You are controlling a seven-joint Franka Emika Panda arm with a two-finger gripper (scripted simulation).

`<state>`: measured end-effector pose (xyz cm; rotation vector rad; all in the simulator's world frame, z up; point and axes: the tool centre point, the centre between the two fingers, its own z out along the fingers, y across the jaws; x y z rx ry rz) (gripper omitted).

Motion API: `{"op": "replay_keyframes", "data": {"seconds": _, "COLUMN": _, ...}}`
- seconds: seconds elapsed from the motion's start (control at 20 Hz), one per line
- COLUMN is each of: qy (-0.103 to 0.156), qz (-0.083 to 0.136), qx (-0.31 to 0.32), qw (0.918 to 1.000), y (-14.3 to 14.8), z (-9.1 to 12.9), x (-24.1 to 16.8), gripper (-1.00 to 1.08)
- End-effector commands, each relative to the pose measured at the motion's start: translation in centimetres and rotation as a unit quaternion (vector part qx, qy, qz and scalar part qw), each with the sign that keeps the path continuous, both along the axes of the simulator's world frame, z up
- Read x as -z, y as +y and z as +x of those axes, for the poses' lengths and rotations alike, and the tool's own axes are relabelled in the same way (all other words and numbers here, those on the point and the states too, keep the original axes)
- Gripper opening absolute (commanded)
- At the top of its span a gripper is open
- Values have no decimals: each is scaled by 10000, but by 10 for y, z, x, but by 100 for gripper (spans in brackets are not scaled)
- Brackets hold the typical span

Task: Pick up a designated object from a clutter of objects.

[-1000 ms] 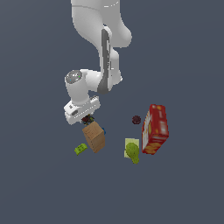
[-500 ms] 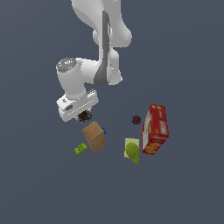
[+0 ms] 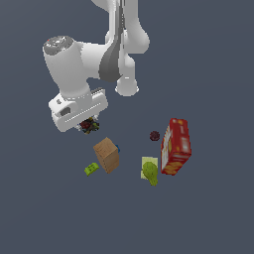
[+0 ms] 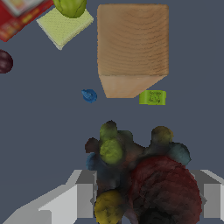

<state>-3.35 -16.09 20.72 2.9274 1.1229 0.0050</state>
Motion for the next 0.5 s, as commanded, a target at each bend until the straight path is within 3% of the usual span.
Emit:
{"op": "replay_keyframes", "data": {"seconds": 0.0, "qy": 0, "qz": -1, "qx": 0, "qw": 10000, "y": -1, "z": 9, "x": -24, "gripper": -100}}
{"op": "replay_keyframes", "data": {"seconds": 0.45, "qy": 12, "qz": 9, "qx": -8, "qw": 10000, "y": -4, "z": 42, "x": -104, "gripper": -100}}
